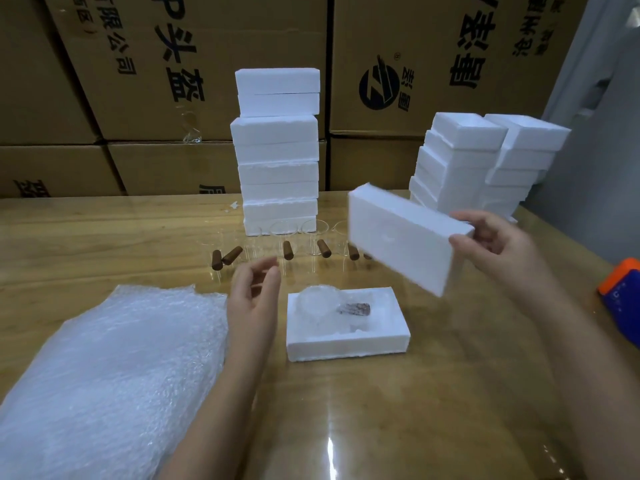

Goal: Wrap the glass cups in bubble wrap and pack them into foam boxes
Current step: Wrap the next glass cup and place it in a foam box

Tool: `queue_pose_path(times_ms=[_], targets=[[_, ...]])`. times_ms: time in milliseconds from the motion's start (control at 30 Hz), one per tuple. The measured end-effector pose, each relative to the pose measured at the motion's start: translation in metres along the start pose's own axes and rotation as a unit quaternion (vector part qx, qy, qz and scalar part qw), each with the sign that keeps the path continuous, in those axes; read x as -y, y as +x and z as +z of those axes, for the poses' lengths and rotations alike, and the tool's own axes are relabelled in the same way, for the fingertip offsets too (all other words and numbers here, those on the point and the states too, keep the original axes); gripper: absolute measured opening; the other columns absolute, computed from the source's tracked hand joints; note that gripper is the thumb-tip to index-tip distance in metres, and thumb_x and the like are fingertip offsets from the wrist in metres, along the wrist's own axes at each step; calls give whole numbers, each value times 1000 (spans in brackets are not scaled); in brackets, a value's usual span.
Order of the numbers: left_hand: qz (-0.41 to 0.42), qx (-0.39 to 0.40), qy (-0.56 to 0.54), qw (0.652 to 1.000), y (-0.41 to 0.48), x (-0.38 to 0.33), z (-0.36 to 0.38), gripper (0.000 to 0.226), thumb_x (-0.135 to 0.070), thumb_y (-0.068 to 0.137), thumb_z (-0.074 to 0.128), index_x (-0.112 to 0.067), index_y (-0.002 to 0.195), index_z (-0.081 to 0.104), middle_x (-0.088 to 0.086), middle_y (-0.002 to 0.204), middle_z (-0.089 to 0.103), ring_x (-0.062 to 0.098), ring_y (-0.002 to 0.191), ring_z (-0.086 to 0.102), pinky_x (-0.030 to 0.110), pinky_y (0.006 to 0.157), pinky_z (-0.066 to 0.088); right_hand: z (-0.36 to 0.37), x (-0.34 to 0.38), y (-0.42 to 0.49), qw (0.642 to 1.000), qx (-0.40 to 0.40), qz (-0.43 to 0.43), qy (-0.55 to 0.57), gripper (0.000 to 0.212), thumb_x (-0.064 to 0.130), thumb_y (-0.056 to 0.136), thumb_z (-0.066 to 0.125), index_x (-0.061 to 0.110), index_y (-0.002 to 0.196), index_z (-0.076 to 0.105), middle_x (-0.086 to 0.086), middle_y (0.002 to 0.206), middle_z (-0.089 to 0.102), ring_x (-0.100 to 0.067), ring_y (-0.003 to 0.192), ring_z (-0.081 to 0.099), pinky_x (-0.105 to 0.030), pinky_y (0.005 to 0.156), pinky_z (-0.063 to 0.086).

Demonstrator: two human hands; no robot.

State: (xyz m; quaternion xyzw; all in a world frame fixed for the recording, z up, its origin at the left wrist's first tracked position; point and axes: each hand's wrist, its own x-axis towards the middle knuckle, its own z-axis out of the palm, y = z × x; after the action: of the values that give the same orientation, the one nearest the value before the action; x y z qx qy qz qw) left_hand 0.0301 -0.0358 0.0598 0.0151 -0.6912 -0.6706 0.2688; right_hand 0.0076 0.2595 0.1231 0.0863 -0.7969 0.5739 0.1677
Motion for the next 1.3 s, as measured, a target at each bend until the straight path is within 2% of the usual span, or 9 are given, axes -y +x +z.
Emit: queue_pose_path(times_ms=[167, 267, 367, 433, 533, 800, 967, 1200, 1300], targets=[[-10, 113, -18, 993, 2, -20, -2, 43, -59, 71, 53, -52, 114, 53, -29, 120, 58, -8, 110, 55, 11, 79, 47, 19, 7, -2, 973, 126, 97, 167, 22, 31, 89, 56, 18, 85, 73, 10, 53, 33, -4, 46, 29, -17, 47, 23], [-37, 135, -28, 990, -3, -21, 0, 43, -60, 68, 57, -57, 110, 53, -35, 113, 57, -10, 98, 59, 8, 66, 49, 35, -3, -3, 968, 134, 150, 152, 38, 36, 95, 48, 22, 60, 49, 5, 57, 32, -9, 50, 25, -20, 45, 20], [-87, 101, -24, 991, -5, -15, 3, 41, -48, 68, 60, -52, 108, 52, -29, 108, 59, -3, 88, 63, 15, 59, 49, 52, -13, -6, 971, 114, 173, 121, 37, 40, 98, 44, 17, 71, 55, 4, 59, 49, -11, 51, 40, -18, 44, 29], [-128, 86, -11, 988, -3, -11, 7, 34, -42, 71, 59, -49, 104, 52, -21, 110, 57, 1, 89, 62, 17, 61, 46, 62, -20, -9, 976, 116, 177, 58, 25, 45, 94, 50, 25, 95, 64, 10, 77, 66, -6, 62, 59, -15, 49, 41], [-167, 81, 20, 982, -2, -1, 15, 28, -32, 81, 60, -42, 106, 51, -16, 109, 59, 6, 94, 60, 27, 69, 47, 73, -32, -12, 978, 87, 189, 4, 26, 44, 88, 60, 34, 112, 58, 15, 100, 66, -4, 86, 65, -18, 60, 47], [-235, 79, 33, 968, 5, 19, 20, 28, -42, 67, 53, -42, 95, 50, -14, 104, 61, 9, 92, 60, 30, 70, 45, 89, -42, -2, 974, 58, 217, -4, 29, 41, 86, 64, 29, 112, 60, 11, 104, 66, -9, 90, 65, -24, 67, 49], [-261, 72, 9, 963, 4, 29, 22, 47, -43, 66, 55, -30, 112, 52, -3, 111, 62, 17, 99, 60, 33, 75, 45, 94, -47, 3, 968, 56, 246, -7, 26, 37, 86, 65, 25, 109, 61, 12, 102, 66, -4, 83, 63, -20, 59, 44], [-270, 34, 11, 962, 8, 39, 20, 27, -39, 72, 62, -30, 98, 60, -4, 125, 44, 13, 102, 54, 36, 84, 45, 95, -51, -2, 961, 45, 272, 19, 35, 36, 87, 65, 21, 118, 57, 7, 109, 64, -6, 84, 62, -18, 55, 41], [-286, 51, -5, 957, 7, 42, 19, 25, -39, 79, 65, -28, 101, 60, 1, 121, 55, 19, 103, 57, 35, 81, 47, 95, -49, -4, 955, 46, 292, 13, 40, 41, 85, 65, 23, 121, 56, 9, 107, 64, -5, 83, 62, -18, 53, 41]])
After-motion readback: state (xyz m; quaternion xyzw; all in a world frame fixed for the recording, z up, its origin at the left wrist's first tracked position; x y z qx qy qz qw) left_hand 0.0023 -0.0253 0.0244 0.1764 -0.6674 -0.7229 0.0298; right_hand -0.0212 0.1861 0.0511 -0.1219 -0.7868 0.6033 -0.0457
